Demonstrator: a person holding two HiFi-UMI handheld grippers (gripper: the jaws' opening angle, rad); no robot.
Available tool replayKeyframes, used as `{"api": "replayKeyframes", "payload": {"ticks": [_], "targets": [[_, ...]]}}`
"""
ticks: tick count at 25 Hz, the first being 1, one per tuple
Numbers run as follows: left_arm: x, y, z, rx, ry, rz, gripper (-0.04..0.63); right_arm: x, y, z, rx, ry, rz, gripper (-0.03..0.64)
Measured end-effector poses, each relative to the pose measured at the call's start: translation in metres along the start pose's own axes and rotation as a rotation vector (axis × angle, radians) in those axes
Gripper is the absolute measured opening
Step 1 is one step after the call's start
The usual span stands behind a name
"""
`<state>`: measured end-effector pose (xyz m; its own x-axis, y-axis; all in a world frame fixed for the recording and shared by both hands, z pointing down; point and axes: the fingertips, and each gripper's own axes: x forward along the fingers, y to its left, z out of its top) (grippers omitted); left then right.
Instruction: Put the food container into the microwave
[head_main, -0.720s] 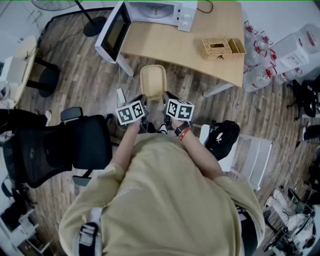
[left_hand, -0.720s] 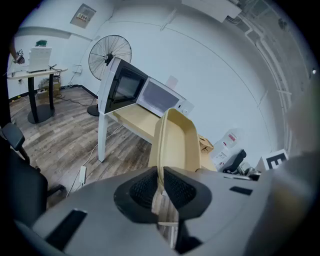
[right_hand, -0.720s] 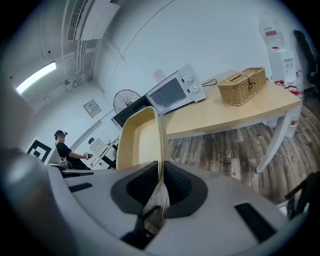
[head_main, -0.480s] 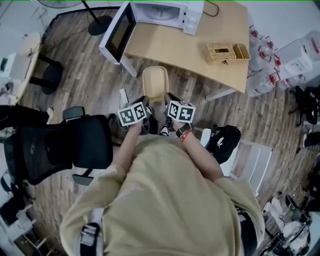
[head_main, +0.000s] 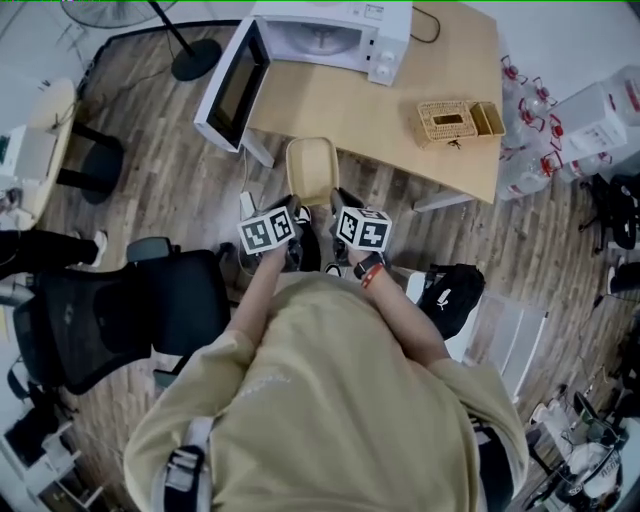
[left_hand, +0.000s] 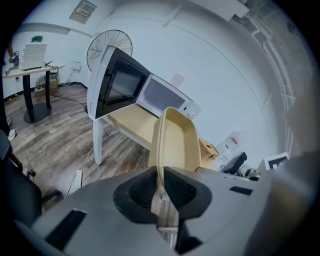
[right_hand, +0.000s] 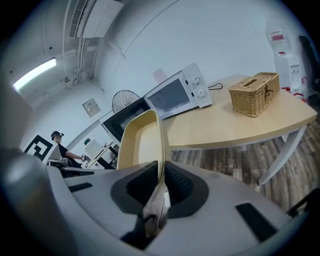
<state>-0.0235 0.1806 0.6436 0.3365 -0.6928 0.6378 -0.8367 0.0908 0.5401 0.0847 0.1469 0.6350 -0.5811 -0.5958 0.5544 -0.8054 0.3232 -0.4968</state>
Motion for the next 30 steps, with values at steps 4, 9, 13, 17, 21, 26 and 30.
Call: {"api": "replayKeyframes", "payload": {"ticks": [4,9,13,17,21,26,30], "targets": [[0.028,0.002,0.038,0.014,0.010,-0.031,0.054,0.028,-0.008,0.030,0.024,-0.007,-0.028,0.055],[0.061,0.007,0.093,0.039,0.035,-0.056,0.054,0.068,-0.010,0.078,0.064,-0.035,-0.060,0.055],[0.083,0.017,0.134,0.036,0.041,-0.067,0.054,0.100,-0.007,0.109,0.084,-0.051,-0.073,0.055],[0.104,0.028,0.164,0.038,0.061,-0.087,0.054,0.130,-0.007,0.131,0.102,-0.058,-0.096,0.055],[0.124,0.037,0.187,0.053,0.090,-0.093,0.054,0.159,-0.008,0.151,0.124,-0.066,-0.131,0.055],[0.142,0.039,0.215,0.054,0.100,-0.143,0.054,0.181,-0.012,0.174,0.141,-0.080,-0.172,0.055],[0.150,0.040,0.236,0.007,0.075,-0.166,0.054,0.191,-0.009,0.191,0.143,-0.103,-0.195,0.055]]}}
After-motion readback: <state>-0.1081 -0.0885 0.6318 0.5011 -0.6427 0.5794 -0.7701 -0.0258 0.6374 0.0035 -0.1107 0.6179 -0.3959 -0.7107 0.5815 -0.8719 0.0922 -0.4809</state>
